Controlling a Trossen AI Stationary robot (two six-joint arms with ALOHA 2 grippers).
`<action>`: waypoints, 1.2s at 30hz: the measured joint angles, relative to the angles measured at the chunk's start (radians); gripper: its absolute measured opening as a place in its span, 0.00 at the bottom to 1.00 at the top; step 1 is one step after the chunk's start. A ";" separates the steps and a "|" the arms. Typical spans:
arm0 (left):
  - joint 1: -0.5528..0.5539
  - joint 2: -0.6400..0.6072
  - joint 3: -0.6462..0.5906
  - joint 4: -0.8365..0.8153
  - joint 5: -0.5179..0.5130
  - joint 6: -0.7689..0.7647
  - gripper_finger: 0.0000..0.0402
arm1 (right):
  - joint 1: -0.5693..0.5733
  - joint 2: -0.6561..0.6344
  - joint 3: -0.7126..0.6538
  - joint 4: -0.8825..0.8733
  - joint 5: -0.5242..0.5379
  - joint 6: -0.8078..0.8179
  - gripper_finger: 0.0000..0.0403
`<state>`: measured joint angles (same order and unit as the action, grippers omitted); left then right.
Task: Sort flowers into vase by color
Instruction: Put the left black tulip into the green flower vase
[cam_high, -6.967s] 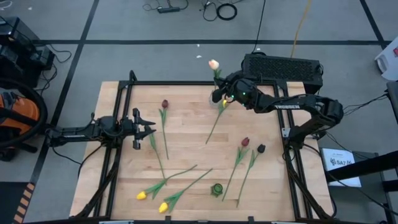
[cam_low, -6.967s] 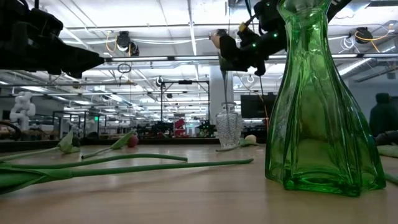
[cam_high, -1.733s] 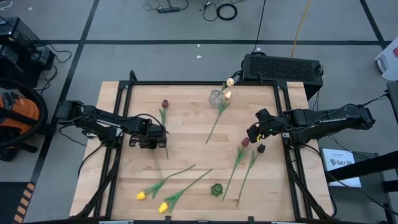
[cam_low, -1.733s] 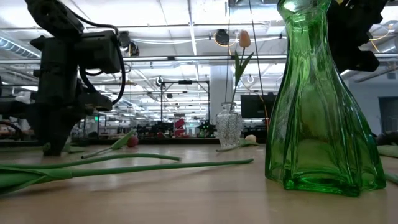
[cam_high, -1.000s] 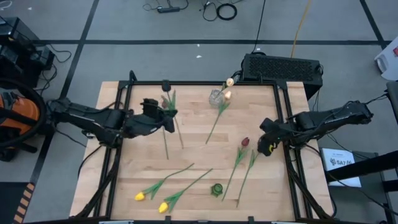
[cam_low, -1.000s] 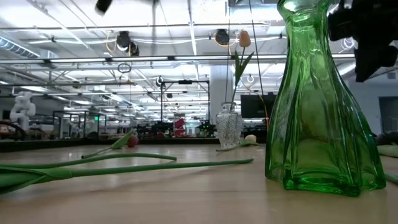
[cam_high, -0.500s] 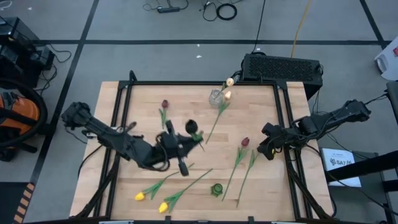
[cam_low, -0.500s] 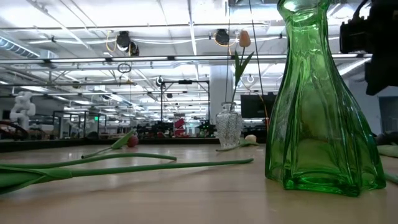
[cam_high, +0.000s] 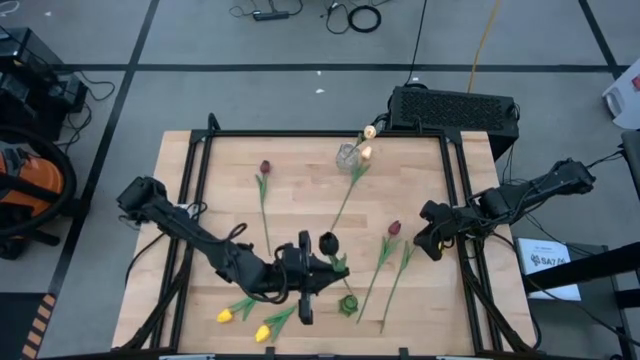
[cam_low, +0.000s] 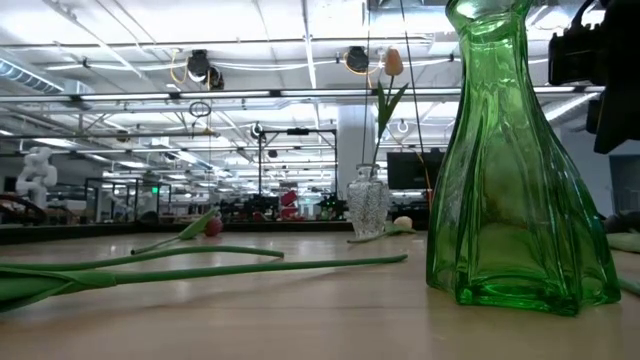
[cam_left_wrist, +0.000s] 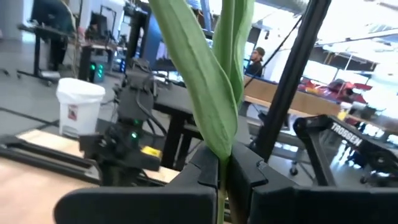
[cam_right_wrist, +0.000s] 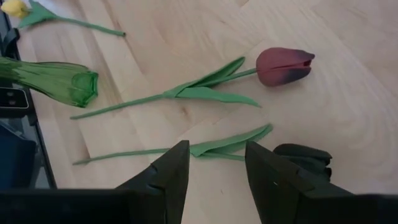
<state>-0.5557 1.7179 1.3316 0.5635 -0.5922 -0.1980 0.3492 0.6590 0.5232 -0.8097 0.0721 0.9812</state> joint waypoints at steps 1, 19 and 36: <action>-0.004 0.006 0.000 0.000 0.000 -0.004 0.02 | 0.000 0.000 0.000 0.000 0.000 -0.003 0.37; -0.006 0.089 0.001 -0.020 -0.015 0.074 0.02 | 0.000 0.000 0.000 -0.001 0.000 -0.025 0.37; 0.004 0.127 0.001 -0.154 -0.009 0.004 0.10 | 0.000 0.000 0.000 -0.002 0.001 -0.025 0.37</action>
<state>-0.5521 1.8447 1.3331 0.4092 -0.6017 -0.1940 0.3489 0.6590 0.5232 -0.8112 0.0727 0.9565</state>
